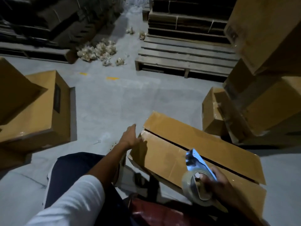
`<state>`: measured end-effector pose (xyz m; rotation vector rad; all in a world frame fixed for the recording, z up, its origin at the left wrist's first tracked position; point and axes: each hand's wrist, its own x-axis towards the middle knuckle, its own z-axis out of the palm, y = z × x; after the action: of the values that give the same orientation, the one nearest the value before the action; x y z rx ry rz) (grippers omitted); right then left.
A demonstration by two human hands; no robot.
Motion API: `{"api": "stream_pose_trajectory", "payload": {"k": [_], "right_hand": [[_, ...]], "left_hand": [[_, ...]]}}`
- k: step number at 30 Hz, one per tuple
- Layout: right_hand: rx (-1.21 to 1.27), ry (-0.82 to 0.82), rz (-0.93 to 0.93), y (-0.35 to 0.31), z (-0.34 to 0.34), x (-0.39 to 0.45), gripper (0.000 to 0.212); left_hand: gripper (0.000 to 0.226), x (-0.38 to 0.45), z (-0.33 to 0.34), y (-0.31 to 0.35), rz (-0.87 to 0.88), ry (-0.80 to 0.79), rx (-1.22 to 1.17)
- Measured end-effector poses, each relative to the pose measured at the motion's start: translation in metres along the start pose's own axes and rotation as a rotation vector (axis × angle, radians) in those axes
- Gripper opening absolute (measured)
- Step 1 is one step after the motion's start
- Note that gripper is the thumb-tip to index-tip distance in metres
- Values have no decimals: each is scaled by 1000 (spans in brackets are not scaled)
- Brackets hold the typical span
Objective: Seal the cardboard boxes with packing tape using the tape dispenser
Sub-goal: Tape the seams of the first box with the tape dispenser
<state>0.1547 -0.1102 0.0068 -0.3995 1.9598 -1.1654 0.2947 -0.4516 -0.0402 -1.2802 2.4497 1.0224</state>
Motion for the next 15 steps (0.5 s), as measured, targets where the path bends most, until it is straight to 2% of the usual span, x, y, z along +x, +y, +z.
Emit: {"api": "stream_pose_trajectory", "payload": {"k": [2, 4, 8, 12, 15], "right_hand": [[-123, 12, -54, 13, -7, 16, 32], [-175, 1, -74, 14, -8, 30, 25], [-143, -15, -97, 7, 1, 55, 32], [-144, 9, -141, 2, 7, 67, 29], [-79, -9, -161, -9, 11, 65, 23]], "left_hand": [[98, 17, 10, 5, 93, 0, -83], [89, 31, 20, 9, 157, -41, -63], [74, 43, 41, 1, 181, -70, 125], [72, 34, 52, -4, 183, -56, 283], [70, 25, 47, 7, 240, 10, 557]]}}
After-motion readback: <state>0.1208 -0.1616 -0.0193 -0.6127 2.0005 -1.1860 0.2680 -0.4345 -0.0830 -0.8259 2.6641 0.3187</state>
